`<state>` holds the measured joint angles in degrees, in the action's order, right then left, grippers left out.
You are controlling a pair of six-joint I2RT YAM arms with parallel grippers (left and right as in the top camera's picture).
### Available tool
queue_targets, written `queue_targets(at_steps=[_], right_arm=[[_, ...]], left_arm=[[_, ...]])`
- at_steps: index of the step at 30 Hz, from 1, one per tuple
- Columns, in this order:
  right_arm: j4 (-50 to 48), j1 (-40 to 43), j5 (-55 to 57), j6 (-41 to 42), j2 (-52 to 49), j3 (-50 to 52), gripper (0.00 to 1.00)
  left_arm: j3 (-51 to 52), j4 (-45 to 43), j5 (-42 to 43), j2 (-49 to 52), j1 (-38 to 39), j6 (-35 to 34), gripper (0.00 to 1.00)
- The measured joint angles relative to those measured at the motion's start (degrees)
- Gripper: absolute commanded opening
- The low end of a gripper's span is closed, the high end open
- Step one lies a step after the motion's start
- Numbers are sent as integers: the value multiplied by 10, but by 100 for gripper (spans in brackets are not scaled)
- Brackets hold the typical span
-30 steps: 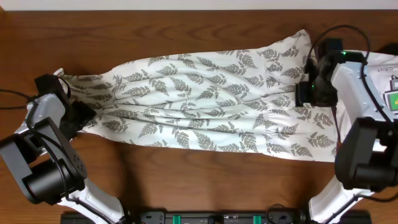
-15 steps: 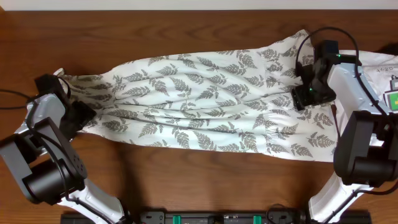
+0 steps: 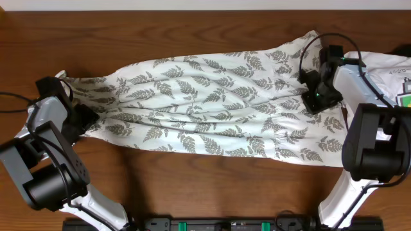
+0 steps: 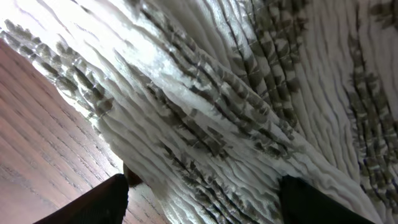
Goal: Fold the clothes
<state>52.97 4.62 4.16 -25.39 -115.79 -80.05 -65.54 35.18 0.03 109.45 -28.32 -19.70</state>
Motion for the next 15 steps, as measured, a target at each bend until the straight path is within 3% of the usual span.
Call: queue_targets(at_steps=[15], right_arm=[[-25,-3,36,57,0,-43,1]], left_arm=[[0,0,0,0,0,0,79]])
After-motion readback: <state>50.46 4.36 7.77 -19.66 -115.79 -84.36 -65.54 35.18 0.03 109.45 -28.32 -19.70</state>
